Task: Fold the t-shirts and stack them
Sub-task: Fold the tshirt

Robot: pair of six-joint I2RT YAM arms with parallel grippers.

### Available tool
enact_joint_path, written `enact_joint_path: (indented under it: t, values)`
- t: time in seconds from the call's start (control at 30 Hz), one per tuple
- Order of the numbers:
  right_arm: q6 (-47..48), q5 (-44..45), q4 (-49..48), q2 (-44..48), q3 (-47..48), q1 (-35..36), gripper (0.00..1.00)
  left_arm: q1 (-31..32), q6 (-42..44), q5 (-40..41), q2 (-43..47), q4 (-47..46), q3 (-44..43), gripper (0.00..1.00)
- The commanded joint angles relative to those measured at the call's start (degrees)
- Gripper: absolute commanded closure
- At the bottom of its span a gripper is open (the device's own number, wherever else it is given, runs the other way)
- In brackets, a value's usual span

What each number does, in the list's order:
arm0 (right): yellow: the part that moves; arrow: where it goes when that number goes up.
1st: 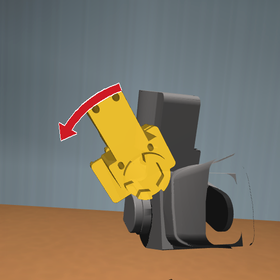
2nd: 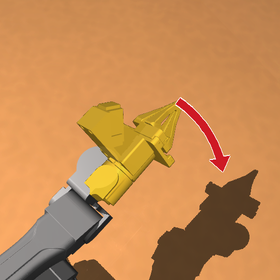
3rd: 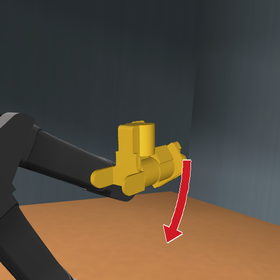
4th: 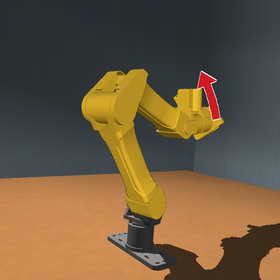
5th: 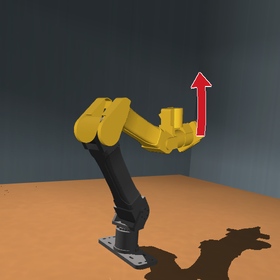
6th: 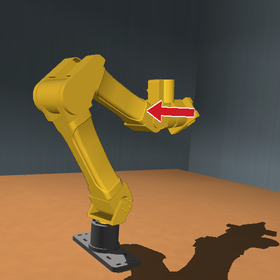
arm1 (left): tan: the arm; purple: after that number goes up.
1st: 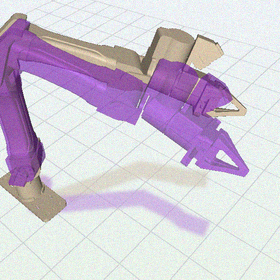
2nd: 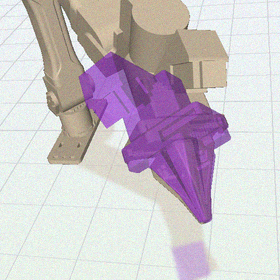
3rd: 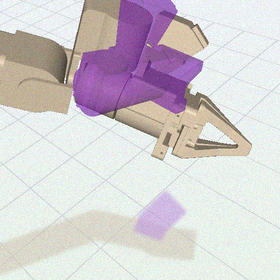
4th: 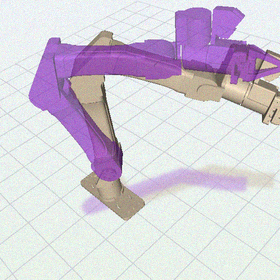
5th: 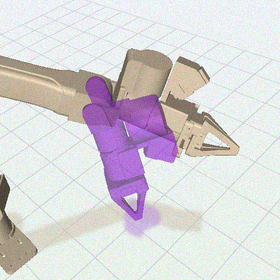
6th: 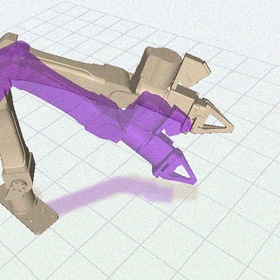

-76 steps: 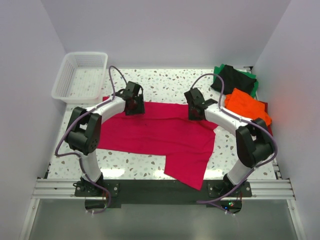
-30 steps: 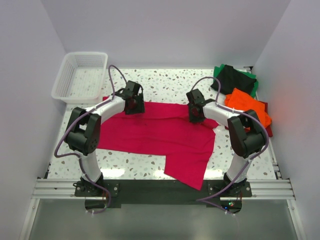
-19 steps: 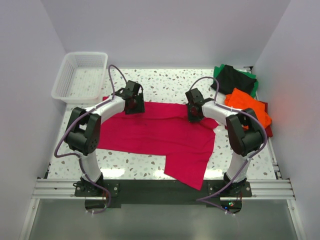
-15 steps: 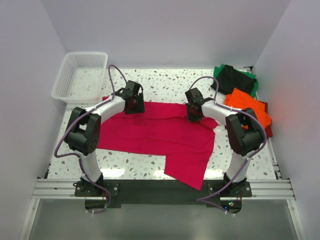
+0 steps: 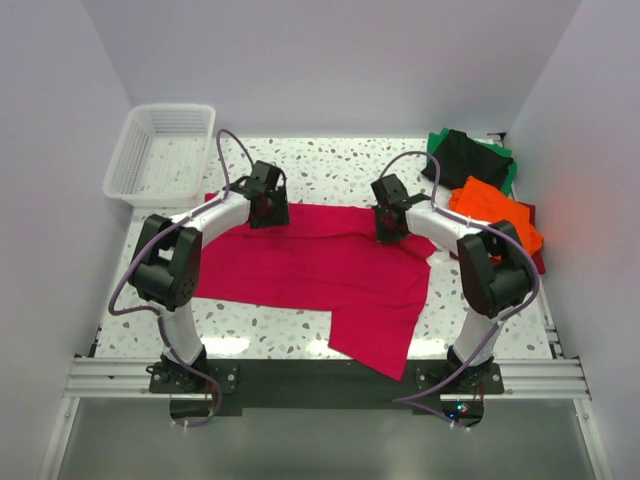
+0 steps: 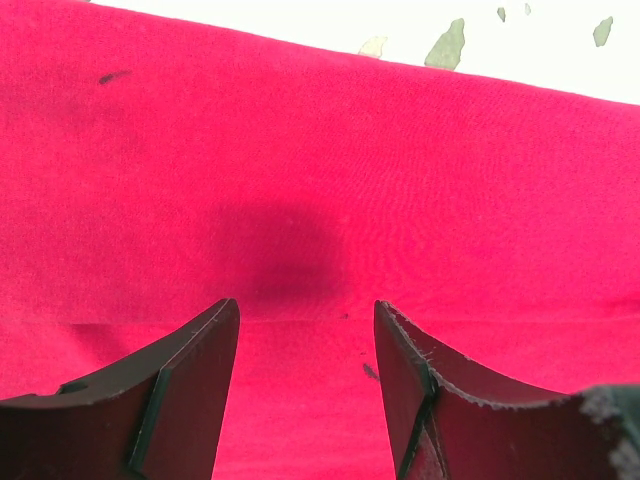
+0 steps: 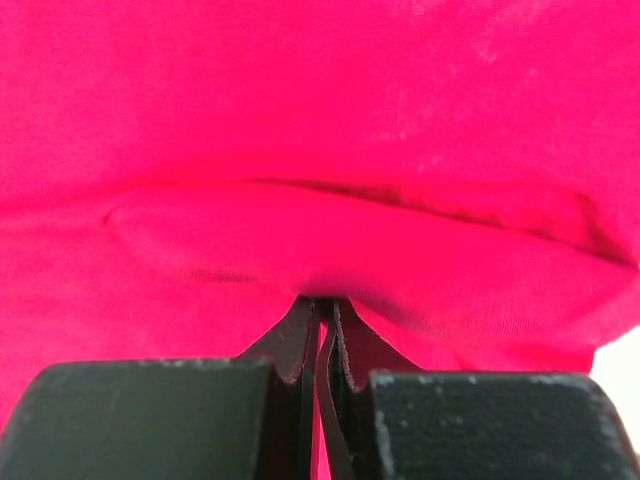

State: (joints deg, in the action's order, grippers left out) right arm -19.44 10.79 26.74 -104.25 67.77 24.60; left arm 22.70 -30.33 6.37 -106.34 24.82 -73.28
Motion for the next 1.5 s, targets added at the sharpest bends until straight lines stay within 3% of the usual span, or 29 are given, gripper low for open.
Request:
enact_joint_path:
  t: [0.0,0.7,1.07,1.47]
  values:
    - [-1.1,0.3,1.7,6.2,0.2,1.3,1.00,0.3,1.2,0.2,1.2,-1.8,-1.2,0.39]
    - [-9.2,-3.1,3.1,8.8,-3.7,12.8,1.00,0.3,0.7,0.0,2.2,-2.2,0.1,0.39]
    - [-11.6,-1.0,3.8,7.8,-3.5,14.7,1.00,0.2,0.4,0.1,3.3,-2.2,1.1,0.39]
    - [-11.3,-0.7,4.6,1.6,6.4,14.8,1.00,0.2,0.0,0.3,4.4,-2.0,1.6,0.39]
